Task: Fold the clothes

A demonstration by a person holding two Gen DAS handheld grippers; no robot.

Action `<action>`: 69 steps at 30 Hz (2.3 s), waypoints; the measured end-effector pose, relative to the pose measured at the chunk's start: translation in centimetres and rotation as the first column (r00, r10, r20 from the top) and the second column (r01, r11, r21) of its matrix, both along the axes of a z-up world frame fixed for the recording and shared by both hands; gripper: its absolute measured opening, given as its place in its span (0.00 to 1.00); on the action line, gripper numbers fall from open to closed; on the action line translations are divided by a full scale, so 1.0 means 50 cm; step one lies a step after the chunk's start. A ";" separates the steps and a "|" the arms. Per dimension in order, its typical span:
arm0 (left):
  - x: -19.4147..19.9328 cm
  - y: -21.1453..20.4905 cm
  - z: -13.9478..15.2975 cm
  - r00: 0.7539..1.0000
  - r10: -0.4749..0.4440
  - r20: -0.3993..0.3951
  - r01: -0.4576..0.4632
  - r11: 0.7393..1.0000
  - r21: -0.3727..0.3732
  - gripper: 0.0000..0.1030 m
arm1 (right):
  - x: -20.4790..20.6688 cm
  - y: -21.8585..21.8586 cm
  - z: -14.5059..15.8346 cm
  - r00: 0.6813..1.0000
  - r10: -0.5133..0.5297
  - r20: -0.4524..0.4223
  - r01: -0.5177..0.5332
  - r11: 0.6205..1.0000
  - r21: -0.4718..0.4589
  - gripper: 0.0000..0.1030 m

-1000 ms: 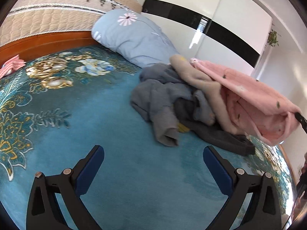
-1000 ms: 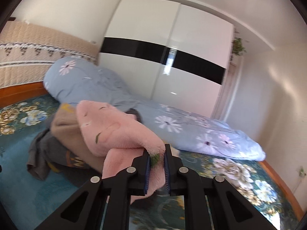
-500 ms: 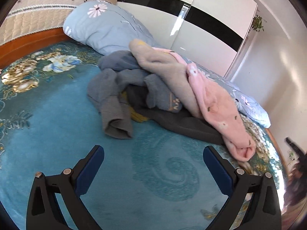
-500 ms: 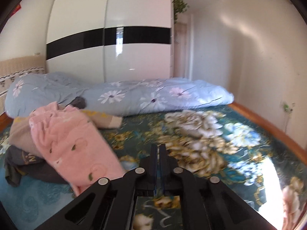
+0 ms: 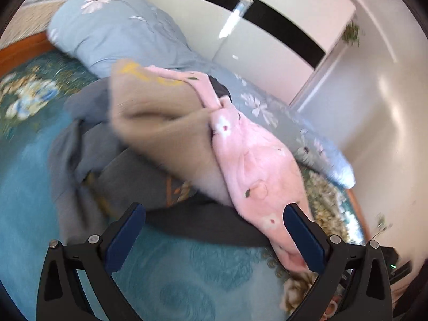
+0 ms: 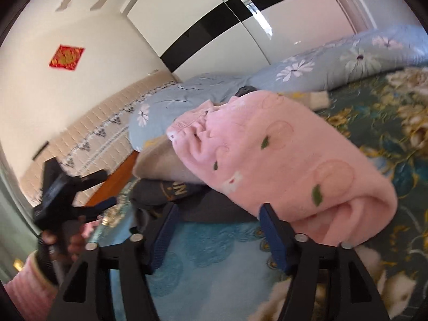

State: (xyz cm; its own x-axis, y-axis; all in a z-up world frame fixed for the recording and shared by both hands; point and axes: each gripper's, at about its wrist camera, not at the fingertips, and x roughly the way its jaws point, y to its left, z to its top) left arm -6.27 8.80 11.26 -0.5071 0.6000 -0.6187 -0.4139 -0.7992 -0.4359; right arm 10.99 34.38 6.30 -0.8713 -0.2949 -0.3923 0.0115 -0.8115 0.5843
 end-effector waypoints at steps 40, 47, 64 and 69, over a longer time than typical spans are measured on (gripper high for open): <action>0.067 -0.249 0.231 0.956 0.226 -0.186 -0.191 0.964 0.187 0.14 | -0.018 0.063 -0.010 0.965 0.158 -0.210 -0.230 0.893 -0.386 0.93; 0.156 -0.516 0.143 0.908 0.395 -0.140 -0.357 0.904 0.234 0.14 | -0.004 0.054 -0.015 0.971 0.115 -0.211 -0.187 0.914 -0.360 1.00; 0.196 -0.728 -0.157 0.838 0.530 0.130 -0.543 0.785 0.300 0.14 | -0.159 0.023 -0.133 0.957 -0.034 0.288 0.118 0.954 -0.277 0.84; 0.204 -0.772 -0.124 0.815 0.574 0.079 -0.568 0.766 0.302 0.14 | -0.249 -0.023 -0.101 0.944 -0.018 0.329 0.078 0.982 -0.170 0.78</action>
